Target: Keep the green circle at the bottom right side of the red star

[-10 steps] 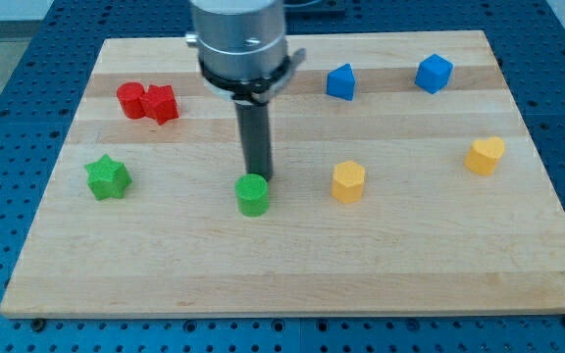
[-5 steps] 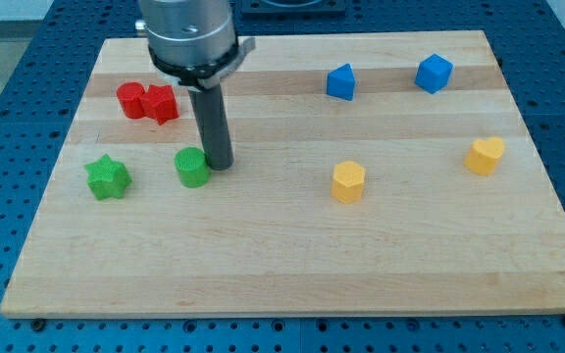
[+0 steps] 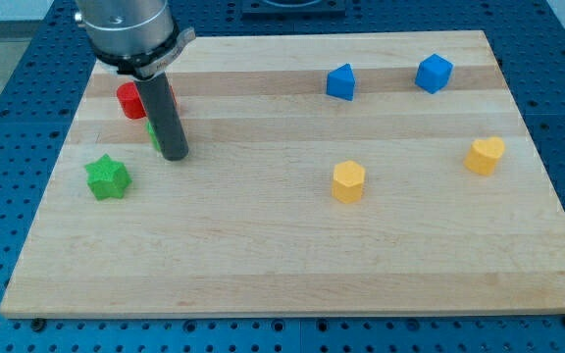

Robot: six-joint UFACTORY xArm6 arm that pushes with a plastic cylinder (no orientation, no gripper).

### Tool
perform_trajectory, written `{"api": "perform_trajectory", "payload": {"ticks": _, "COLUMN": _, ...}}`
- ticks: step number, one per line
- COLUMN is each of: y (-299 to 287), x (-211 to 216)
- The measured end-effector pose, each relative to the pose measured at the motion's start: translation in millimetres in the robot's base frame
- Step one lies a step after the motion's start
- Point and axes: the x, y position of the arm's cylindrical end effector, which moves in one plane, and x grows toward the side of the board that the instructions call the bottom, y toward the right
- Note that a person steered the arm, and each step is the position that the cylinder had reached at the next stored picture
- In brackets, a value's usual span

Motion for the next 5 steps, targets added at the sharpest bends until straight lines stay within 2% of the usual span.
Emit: {"api": "perform_trajectory", "payload": {"ticks": 5, "y": -41.2, "x": -0.3}}
